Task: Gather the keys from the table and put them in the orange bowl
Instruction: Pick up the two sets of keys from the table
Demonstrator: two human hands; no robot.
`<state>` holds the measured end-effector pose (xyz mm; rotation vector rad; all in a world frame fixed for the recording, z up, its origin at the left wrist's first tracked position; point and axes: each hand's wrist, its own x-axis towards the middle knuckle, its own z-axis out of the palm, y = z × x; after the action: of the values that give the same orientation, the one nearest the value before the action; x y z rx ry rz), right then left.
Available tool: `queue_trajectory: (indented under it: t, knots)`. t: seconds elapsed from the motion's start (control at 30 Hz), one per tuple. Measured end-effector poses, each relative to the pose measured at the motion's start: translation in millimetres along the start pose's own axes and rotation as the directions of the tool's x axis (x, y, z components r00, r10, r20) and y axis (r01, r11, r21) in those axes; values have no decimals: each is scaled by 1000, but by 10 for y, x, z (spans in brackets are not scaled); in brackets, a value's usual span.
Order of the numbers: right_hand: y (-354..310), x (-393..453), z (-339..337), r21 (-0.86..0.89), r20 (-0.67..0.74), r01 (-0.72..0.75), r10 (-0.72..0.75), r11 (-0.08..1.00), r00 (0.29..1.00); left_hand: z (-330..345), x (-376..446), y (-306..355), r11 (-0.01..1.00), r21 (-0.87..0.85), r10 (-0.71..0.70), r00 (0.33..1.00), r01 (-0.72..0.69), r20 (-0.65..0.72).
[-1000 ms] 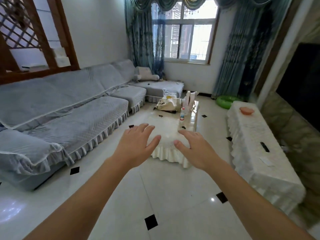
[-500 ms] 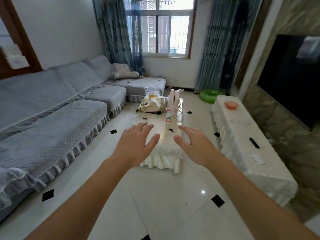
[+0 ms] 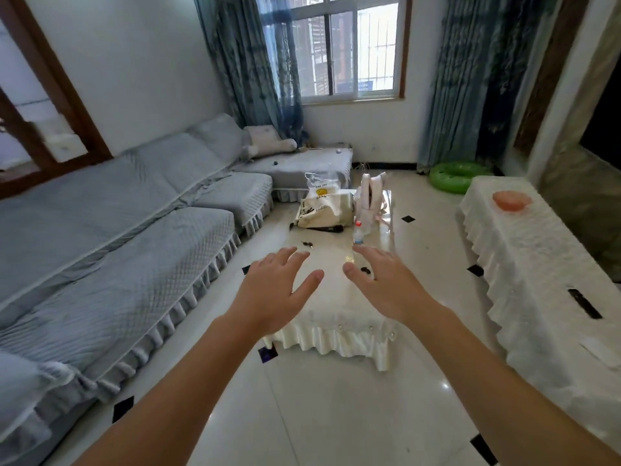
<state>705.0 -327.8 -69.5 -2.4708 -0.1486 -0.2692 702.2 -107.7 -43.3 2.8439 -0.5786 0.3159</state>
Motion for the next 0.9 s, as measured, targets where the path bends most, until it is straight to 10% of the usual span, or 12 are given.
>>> queue_trajectory:
  t: [0.9]
  knots:
    - [563,3691,828,-116,-2,-78,79,990,997,1044,3612,-1874,991,-89,103,995,-102,7]
